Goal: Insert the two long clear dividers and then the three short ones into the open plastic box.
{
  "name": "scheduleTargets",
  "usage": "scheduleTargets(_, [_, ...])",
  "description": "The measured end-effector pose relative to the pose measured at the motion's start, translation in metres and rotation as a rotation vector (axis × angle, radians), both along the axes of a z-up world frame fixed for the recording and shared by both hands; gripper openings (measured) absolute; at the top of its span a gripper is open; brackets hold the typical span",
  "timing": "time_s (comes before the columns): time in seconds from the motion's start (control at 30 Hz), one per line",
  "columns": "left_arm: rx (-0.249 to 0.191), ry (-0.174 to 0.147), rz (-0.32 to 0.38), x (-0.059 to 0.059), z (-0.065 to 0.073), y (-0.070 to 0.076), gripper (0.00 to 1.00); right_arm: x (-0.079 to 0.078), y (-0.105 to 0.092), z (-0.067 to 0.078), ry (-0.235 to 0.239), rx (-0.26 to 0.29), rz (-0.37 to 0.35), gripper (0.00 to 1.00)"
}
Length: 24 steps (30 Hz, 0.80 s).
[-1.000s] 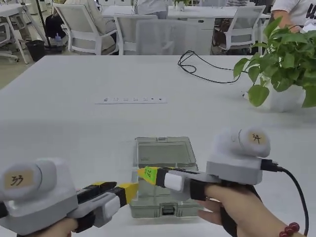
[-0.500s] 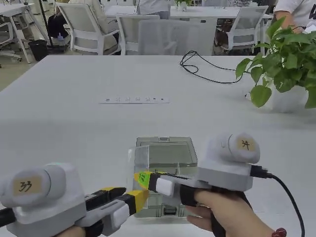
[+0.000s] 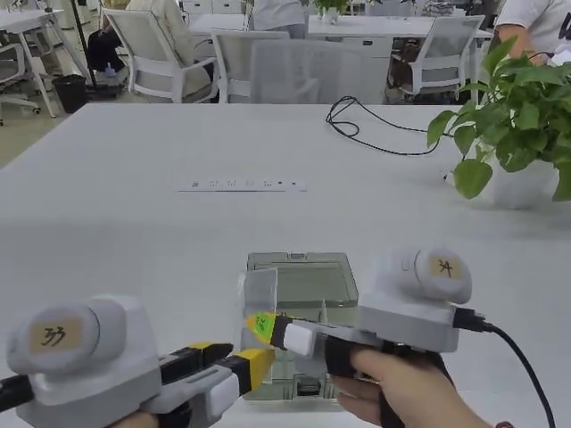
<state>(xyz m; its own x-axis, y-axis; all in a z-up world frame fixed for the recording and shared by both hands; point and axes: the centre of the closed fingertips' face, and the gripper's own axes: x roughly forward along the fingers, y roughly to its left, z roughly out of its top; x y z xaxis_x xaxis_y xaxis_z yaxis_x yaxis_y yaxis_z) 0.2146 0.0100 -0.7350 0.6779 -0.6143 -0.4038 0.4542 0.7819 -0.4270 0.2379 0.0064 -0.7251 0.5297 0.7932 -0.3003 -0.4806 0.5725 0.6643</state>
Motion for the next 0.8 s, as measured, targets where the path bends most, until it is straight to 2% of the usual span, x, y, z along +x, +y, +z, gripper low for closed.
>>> scheduleTargets(0.07, [-0.004, 0.008, -0.002, 0.000, -0.001, 0.000, 0.30, 0.000, 0.000, -0.001, 0.002, -0.007, -0.003, 0.07])
scheduleTargets(0.27, [-0.005, -0.003, -0.025, 0.001, 0.000, -0.002, 0.31, 0.004, -0.002, -0.002, 0.042, -0.011, -0.023, 0.06])
scheduleTargets(0.3, [0.009, -0.011, -0.033, 0.002, 0.000, -0.001, 0.32, 0.006, -0.004, -0.002, 0.051, -0.023, -0.033, 0.06])
scheduleTargets(0.33, [0.030, -0.024, -0.042, 0.002, 0.000, 0.000, 0.33, 0.008, -0.008, -0.005, 0.047, -0.059, -0.039, 0.06])
scheduleTargets(0.37, [0.047, -0.042, -0.054, 0.002, 0.001, 0.000, 0.35, 0.009, -0.009, -0.004, 0.048, -0.064, -0.041, 0.06])
scheduleTargets(0.4, [0.056, -0.046, -0.057, 0.002, 0.001, 0.000, 0.39, 0.010, -0.011, -0.005, 0.060, -0.064, -0.047, 0.06])
scheduleTargets(0.43, [0.085, -0.053, -0.071, 0.001, 0.000, 0.001, 0.44, 0.012, -0.015, -0.007, 0.084, -0.079, -0.057, 0.06])
scheduleTargets(0.53, [0.178, -0.091, -0.105, 0.000, -0.004, 0.006, 0.52, 0.016, -0.021, -0.011, 0.108, -0.112, -0.063, 0.06])
scheduleTargets(0.63, [0.196, -0.104, -0.121, -0.002, -0.005, 0.006, 0.57, 0.018, -0.025, -0.014, 0.150, -0.140, -0.075, 0.06])
scheduleTargets(0.67, [0.205, -0.110, -0.123, -0.001, -0.006, 0.007, 0.59, 0.017, -0.028, -0.018, 0.186, -0.163, -0.081, 0.06])
scheduleTargets(0.7, [0.211, -0.113, -0.125, -0.001, -0.006, 0.007, 0.61, 0.019, -0.028, -0.018, 0.183, -0.165, -0.080, 0.06])
scheduleTargets(0.73, [0.232, -0.123, -0.131, -0.001, -0.008, 0.008, 0.63, 0.020, -0.030, -0.019, 0.200, -0.178, -0.087, 0.06])
scheduleTargets(0.8, [0.247, -0.131, -0.138, -0.001, -0.008, 0.008, 0.66, 0.022, -0.032, -0.020, 0.226, -0.189, -0.094, 0.06])
